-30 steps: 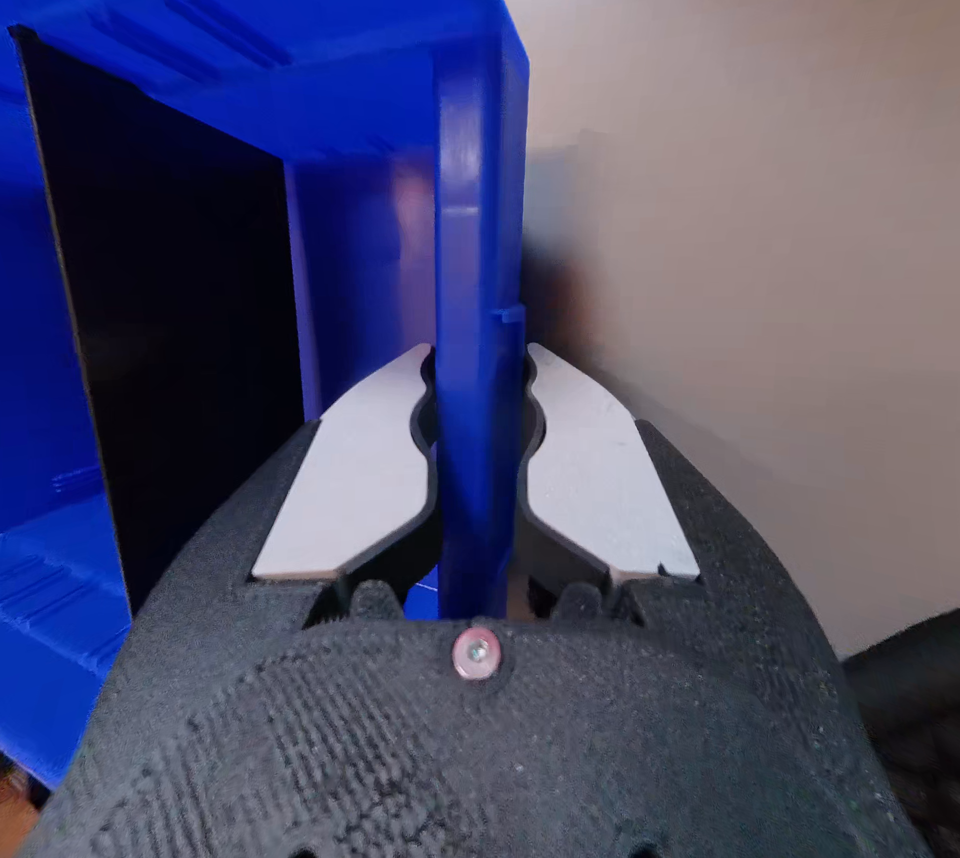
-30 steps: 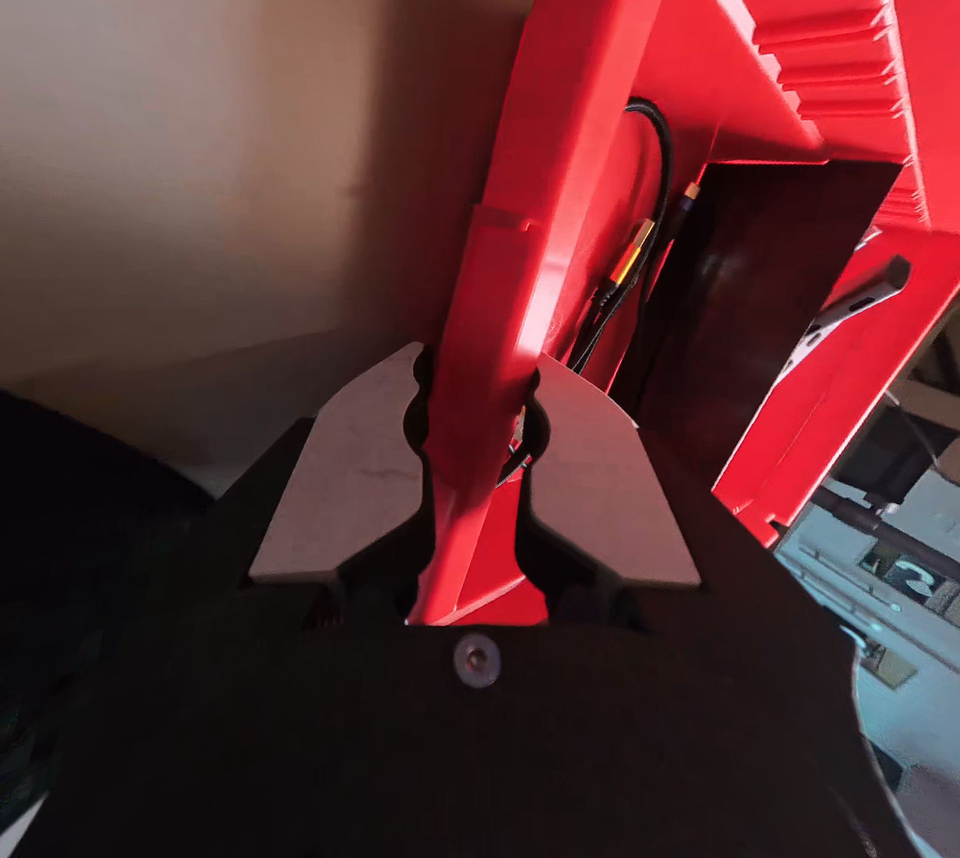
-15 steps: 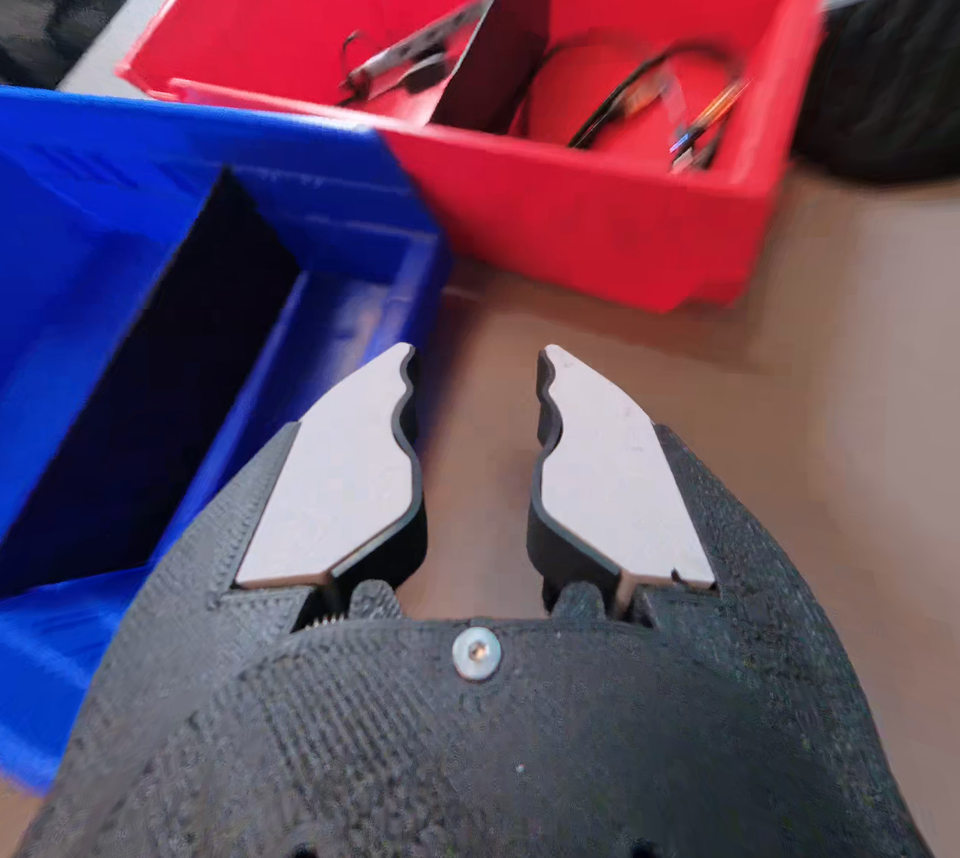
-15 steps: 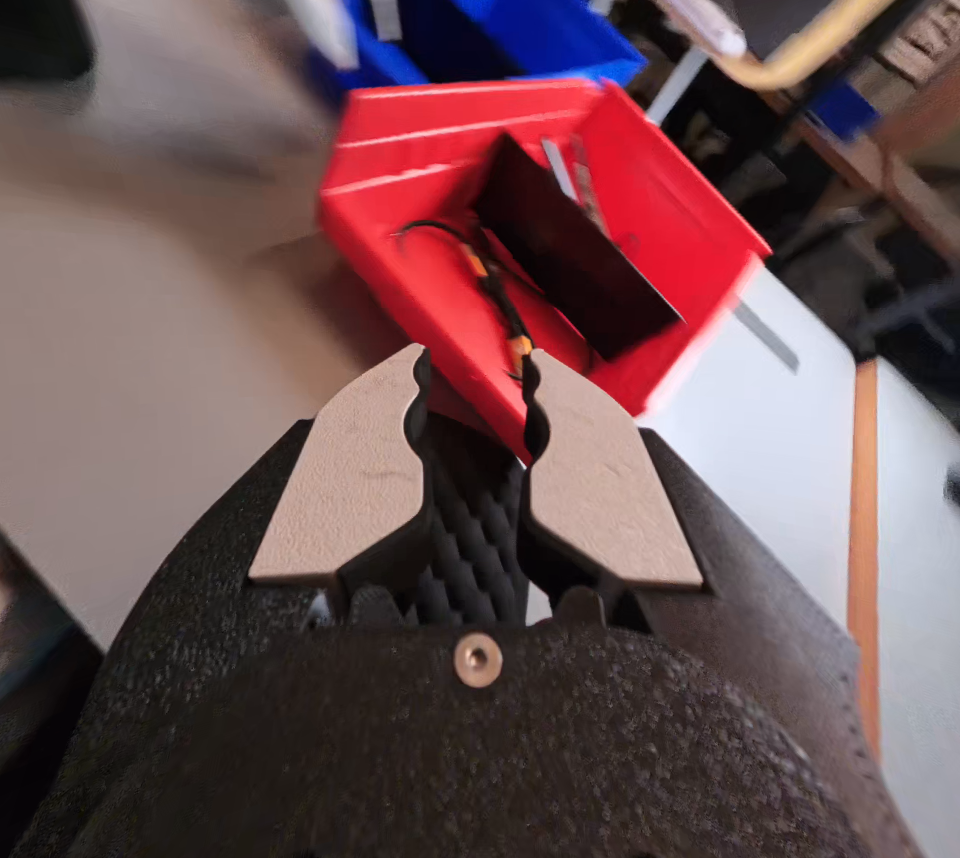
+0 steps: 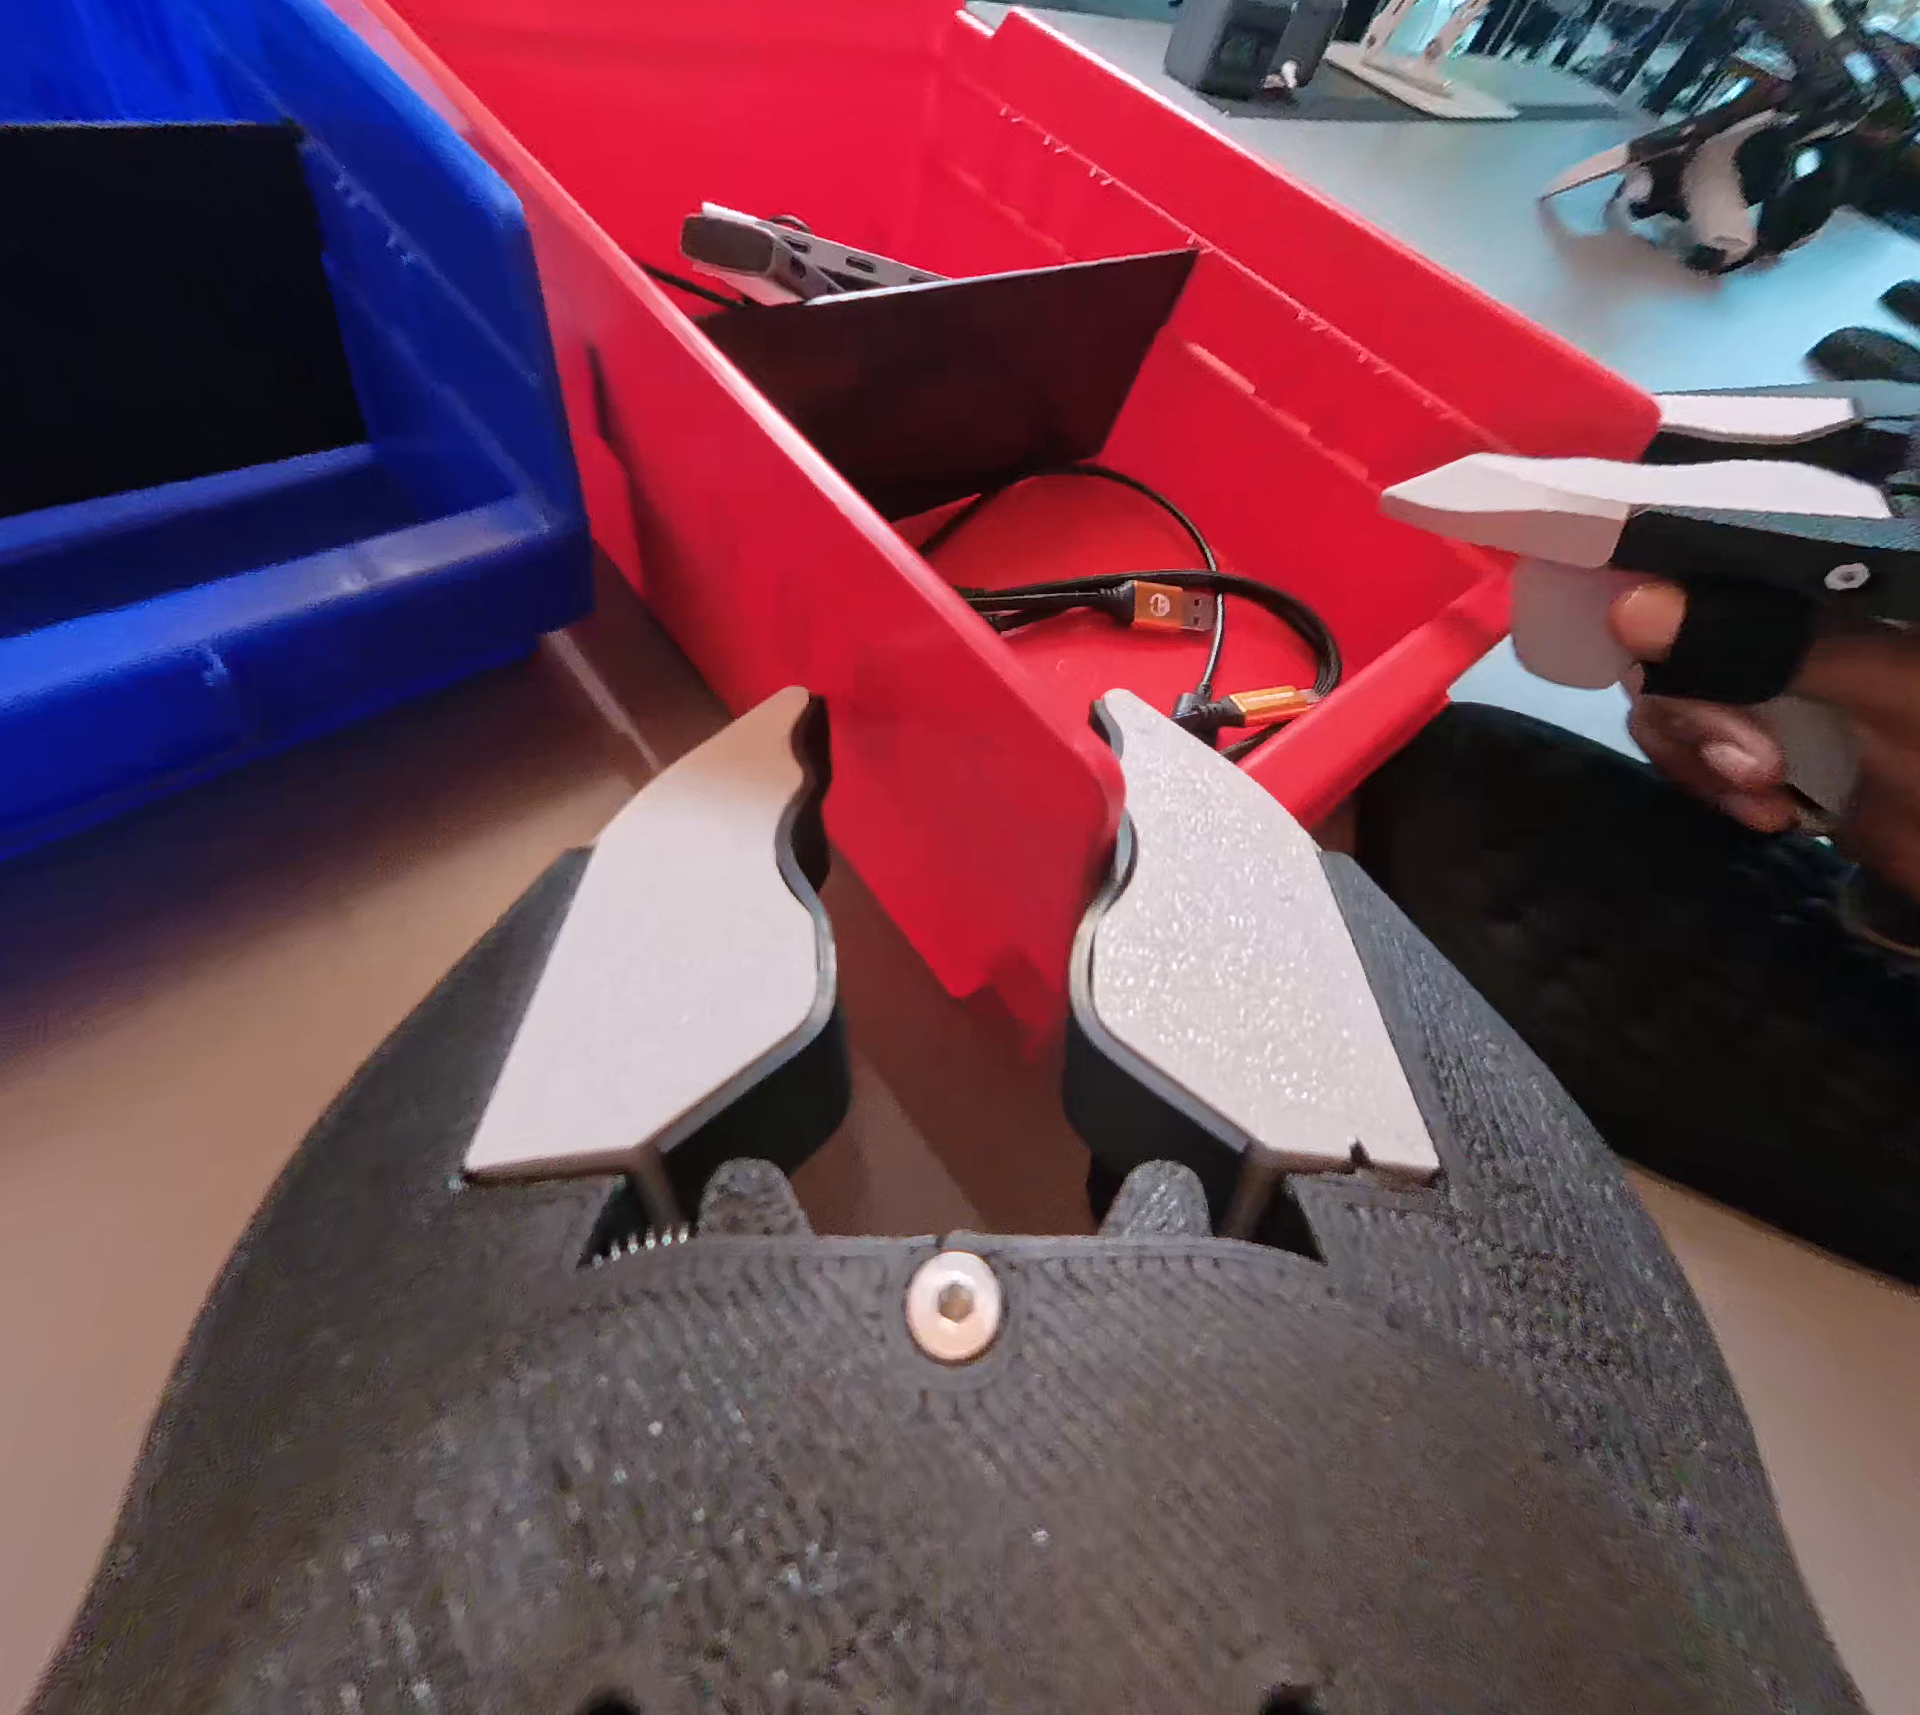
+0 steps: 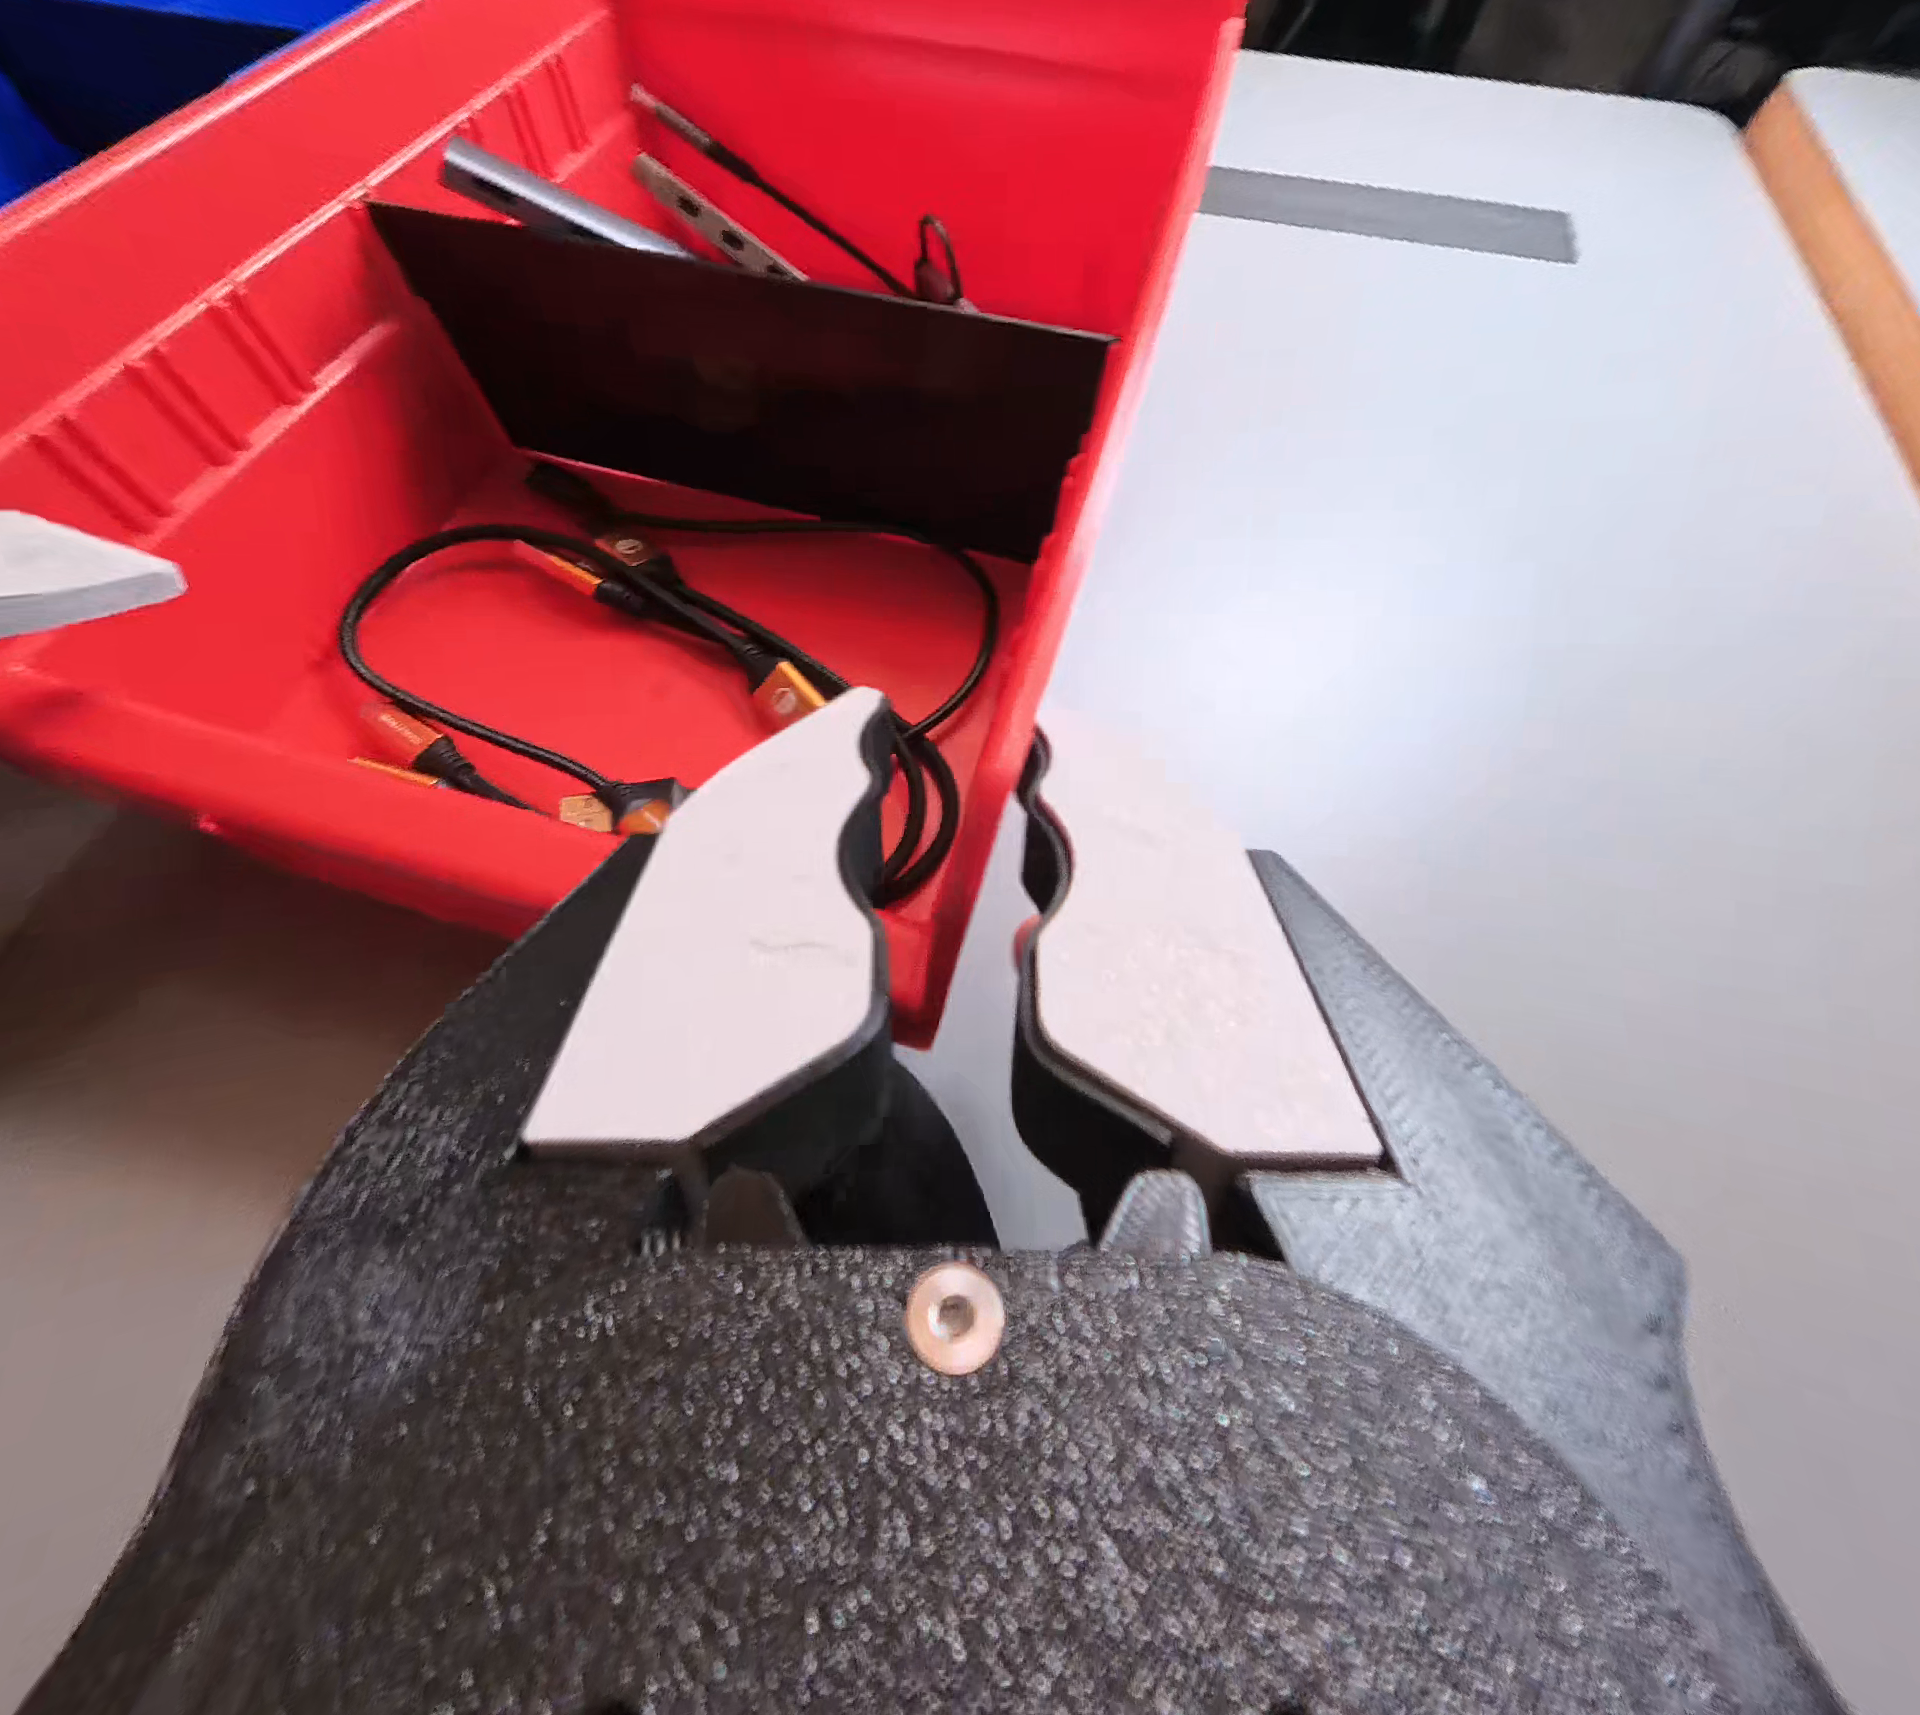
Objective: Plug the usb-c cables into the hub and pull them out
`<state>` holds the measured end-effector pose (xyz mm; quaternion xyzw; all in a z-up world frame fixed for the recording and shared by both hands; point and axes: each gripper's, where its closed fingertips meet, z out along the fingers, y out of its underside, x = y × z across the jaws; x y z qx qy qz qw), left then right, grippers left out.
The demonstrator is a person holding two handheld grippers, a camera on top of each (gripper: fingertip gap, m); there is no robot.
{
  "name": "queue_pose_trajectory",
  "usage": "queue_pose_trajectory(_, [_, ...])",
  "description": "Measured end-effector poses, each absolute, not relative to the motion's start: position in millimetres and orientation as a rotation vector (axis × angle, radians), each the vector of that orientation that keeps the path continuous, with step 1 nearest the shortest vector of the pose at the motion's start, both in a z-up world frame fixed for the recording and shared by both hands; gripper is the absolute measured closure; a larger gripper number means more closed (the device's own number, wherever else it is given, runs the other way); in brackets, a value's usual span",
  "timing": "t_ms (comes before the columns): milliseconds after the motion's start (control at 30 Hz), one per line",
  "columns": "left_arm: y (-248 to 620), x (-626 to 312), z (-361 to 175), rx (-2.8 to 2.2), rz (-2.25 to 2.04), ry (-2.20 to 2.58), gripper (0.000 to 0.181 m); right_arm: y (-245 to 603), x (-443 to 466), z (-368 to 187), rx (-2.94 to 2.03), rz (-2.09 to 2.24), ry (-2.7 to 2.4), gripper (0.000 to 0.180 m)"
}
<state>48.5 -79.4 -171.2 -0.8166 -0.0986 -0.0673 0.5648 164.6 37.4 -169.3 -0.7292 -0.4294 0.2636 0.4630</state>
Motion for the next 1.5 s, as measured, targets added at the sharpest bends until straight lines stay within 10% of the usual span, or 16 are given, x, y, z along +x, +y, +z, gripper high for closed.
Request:
queue_pose_trajectory(867, [-225.5, -74.7, -2.9, -1.569, 0.238, -0.353, 0.163, -108.4, 49.4, 19.9, -1.247, 0.836, -1.028, 0.166])
queue_pose_trajectory(1500, [-386.1, -256.7, -134.8, -1.707, 0.479, -0.813, 0.173, -231.0, -159.9, -149.1, -1.391, 1.000, -1.456, 0.164])
